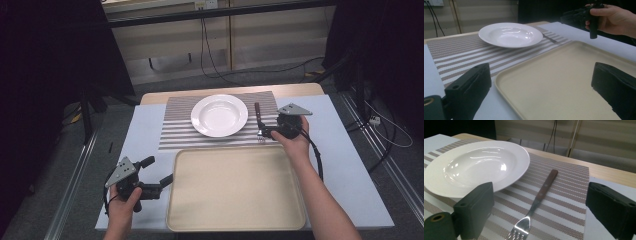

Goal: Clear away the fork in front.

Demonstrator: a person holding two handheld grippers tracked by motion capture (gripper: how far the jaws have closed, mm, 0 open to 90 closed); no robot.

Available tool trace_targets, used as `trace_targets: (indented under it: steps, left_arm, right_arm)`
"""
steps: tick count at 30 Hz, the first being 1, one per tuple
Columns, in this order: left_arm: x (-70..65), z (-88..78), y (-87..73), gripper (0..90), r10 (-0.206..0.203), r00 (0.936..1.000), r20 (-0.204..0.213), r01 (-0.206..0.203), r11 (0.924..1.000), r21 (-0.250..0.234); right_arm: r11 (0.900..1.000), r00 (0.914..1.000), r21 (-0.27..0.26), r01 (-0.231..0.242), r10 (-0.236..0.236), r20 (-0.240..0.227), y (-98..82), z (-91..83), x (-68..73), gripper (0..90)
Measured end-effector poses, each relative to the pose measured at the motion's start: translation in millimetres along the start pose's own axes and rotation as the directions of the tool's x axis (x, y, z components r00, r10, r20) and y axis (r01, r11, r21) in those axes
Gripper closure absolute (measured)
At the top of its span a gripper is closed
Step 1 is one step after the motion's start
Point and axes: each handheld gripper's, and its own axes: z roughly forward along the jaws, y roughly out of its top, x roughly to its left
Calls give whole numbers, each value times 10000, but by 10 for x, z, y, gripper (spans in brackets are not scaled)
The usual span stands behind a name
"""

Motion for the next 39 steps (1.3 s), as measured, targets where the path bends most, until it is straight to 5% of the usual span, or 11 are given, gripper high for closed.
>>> trace_targets:
  steps: [8,19,39]
  left_arm:
    - [5,-2,3,30,19,10000,4,-19,10000,-29]
    - [8,-2,4,30,49,10000,6,-49,10000,-19]
    - [9,-23,9,31,223,9996,-165,-226,9996,-188]
  right_arm:
    - [10000,9999,-11,81,-81,73,35,95,-16,150]
    - [9969,9990,702,-348,366,-243,75,250,-38,400]
    - [9673,9962,2391,-846,870,4,71,694,-82,621]
